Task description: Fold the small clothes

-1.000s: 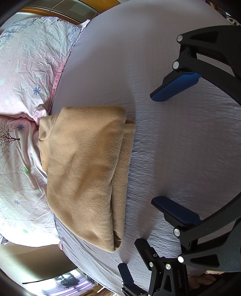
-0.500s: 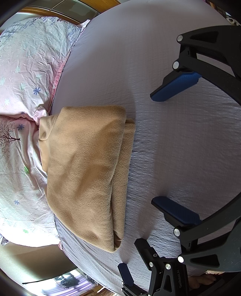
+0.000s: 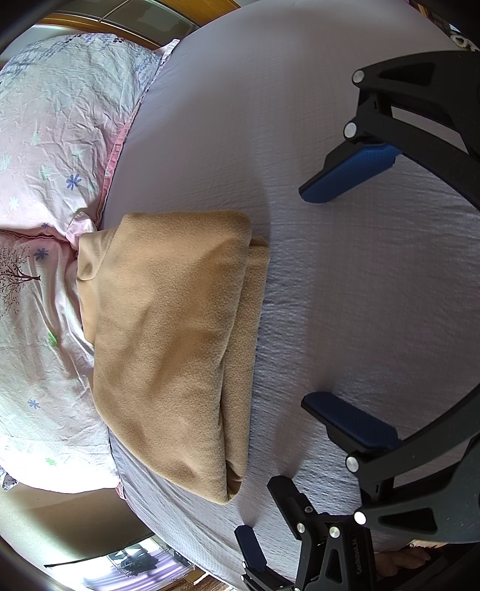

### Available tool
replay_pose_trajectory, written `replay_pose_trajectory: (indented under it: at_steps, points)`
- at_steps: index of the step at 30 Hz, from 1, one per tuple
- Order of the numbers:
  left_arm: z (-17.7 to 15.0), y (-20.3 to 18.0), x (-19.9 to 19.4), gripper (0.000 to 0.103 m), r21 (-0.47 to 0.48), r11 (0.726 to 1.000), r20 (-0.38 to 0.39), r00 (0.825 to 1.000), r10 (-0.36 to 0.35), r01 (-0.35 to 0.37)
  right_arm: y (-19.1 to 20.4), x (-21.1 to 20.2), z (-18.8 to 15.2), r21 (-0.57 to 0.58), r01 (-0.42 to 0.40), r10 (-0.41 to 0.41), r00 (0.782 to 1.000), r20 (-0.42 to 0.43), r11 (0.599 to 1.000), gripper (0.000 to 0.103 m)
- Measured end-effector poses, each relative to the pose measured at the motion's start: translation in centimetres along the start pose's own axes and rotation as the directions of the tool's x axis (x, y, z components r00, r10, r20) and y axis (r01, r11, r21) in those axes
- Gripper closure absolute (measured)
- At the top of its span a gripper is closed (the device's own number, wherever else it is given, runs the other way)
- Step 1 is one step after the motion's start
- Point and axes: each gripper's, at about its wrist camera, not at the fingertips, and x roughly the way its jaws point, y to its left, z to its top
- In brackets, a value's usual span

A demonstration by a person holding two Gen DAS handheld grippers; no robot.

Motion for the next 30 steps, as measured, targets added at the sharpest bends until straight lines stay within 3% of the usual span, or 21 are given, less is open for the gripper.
replay_pose_trajectory:
  at_steps: [30]
  points:
    - [0.55,0.10,0.24,0.001,-0.013,1.000,-0.060,0.998,0.006,-0.007,0.04,0.05,0.01,0.000,0.000,0.000,1.000,0.001,1.000,0.002]
